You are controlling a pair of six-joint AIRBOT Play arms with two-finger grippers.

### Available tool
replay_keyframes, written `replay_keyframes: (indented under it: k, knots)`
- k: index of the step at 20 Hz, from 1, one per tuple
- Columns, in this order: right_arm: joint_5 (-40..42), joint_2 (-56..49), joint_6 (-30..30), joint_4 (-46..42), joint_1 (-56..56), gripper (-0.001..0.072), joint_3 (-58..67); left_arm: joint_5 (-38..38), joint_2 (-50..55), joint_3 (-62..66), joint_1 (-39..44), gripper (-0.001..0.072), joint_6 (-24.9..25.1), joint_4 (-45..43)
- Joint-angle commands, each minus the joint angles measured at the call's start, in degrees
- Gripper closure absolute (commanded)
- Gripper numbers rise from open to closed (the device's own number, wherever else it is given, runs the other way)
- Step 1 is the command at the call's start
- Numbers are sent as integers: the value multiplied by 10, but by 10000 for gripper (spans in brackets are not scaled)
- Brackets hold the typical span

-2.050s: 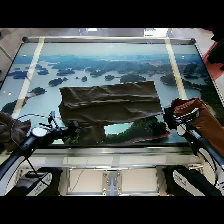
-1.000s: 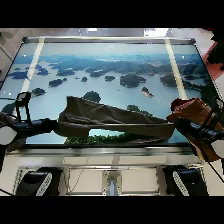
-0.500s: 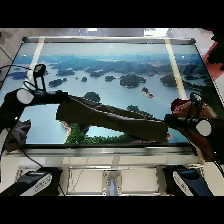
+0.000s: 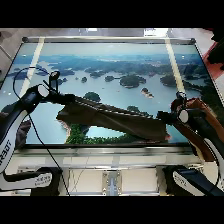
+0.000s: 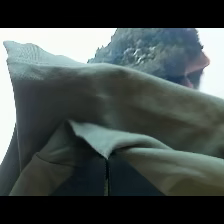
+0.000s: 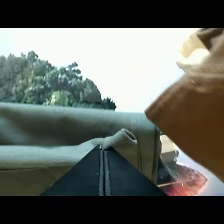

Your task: Fold the shirts.

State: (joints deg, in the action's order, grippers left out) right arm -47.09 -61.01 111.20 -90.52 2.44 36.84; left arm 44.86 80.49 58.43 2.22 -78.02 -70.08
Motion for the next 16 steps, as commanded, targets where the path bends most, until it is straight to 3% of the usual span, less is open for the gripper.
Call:
replay_keyframes:
  k: [1, 4, 5, 6, 7, 8, 9, 11, 13, 14, 15, 16]
  knots:
    - [68, -73, 2, 16, 0, 681, 1, -8, 37, 2, 0, 701, 1, -8]
    - [104, -84, 2, 30, 0, 680, 1, -21, 51, 2, 0, 689, 0, 1]
    - [103, -84, 2, 29, 0, 679, 1, -29, 51, 3, 0, 549, 0, 11]
    - [100, -82, 2, 29, 0, 658, 1, -35, 51, 10, 0, 228, 0, 15]
    - [95, -77, 0, 29, 0, 576, 1, -33, 50, 24, 0, 35, -3, 15]
    - [86, -65, 1, 29, 0, 415, 1, -23, 50, 46, -1, 23, -10, 15]
    - [71, -45, 0, 23, 0, 379, 3, -11, 48, 75, -1, 24, -24, 16]
    - [22, 13, 1, -17, 0, 378, 19, 1, 39, 139, -1, 23, -49, 47]
    - [-3, 94, 40, -80, 0, 362, 33, -2, 32, 195, -1, 23, -43, 118]
    - [-6, 140, 77, -109, -7, 360, 31, -5, 31, 218, 0, 23, -30, 158]
    - [-18, 178, 106, -112, -25, 295, 29, -10, 31, 230, 1, 23, -6, 199]
    - [-35, 209, 110, -89, -58, 288, 19, -16, 31, 233, 3, 23, 28, 244]
